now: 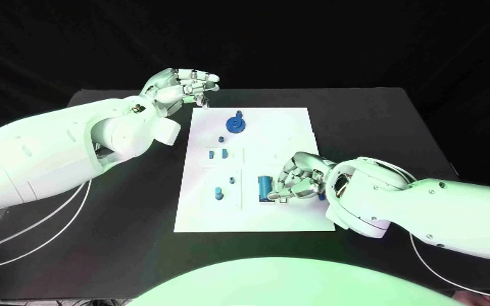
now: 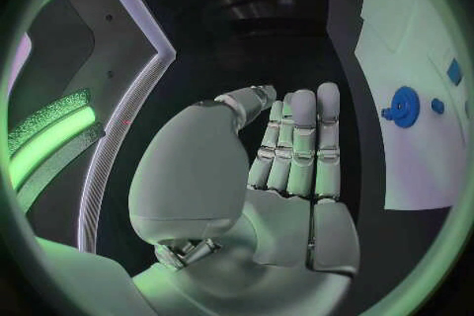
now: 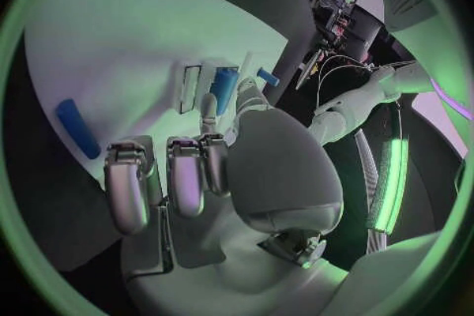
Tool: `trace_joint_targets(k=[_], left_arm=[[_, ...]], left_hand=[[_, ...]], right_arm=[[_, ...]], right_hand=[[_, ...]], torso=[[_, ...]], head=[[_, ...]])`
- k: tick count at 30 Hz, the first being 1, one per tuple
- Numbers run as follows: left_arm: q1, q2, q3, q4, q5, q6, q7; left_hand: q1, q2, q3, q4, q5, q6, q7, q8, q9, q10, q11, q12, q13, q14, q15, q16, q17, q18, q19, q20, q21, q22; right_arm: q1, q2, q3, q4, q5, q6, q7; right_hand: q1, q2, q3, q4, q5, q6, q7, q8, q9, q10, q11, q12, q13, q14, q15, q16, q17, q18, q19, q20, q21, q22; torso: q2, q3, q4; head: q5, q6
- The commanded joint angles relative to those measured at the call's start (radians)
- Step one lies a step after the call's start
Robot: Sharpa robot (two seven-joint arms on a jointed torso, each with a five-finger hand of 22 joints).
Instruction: Assemble the parts on the task board
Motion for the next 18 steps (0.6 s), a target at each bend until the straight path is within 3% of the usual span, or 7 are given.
trace_joint_targets(k=[1, 18], left_arm=[[0.000, 0.002, 0.001, 0.001, 0.004, 0.012, 0.006], [0.000, 0.002, 0.001, 0.001, 0.004, 0.013, 0.005]], left_hand=[[-0.004, 0.006, 0.000, 0.006, 0.002, -0.001, 0.000, 0.000, 0.001, -0.005, 0.000, 0.004, -0.001, -0.007, 0.003, -0.005, -0.001, 0.016, 0.006, 0.002, -0.004, -0.002], [-0.004, 0.006, 0.000, 0.006, 0.002, -0.001, 0.000, 0.000, 0.001, -0.005, 0.000, 0.004, -0.001, -0.007, 0.003, -0.005, -0.001, 0.016, 0.006, 0.002, -0.004, -0.002]], right_arm=[[-0.005, 0.008, 0.000, -0.005, -0.034, 0.017, 0.012], [-0.012, 0.036, 0.000, -0.043, -0.092, -0.009, -0.021]], right_hand=[[0.013, 0.001, 0.006, 0.000, -0.004, 0.006, 0.000, 0.004, 0.001, 0.044, -0.009, 0.008, 0.179, 0.078, -0.008, 0.000, 0.126, -0.014, 0.105, -0.004, 0.004, 0.263], [0.020, 0.020, 0.023, 0.003, 0.008, 0.012, -0.004, 0.007, 0.001, 0.045, -0.012, 0.008, 0.180, 0.078, -0.012, 0.000, 0.126, -0.014, 0.105, -0.007, 0.004, 0.263]], torso=[[0.000, 0.0000, 0.0015], [0.000, -0.0006, 0.0011]], head=[[-0.001, 0.000], [0.000, 0.000]])
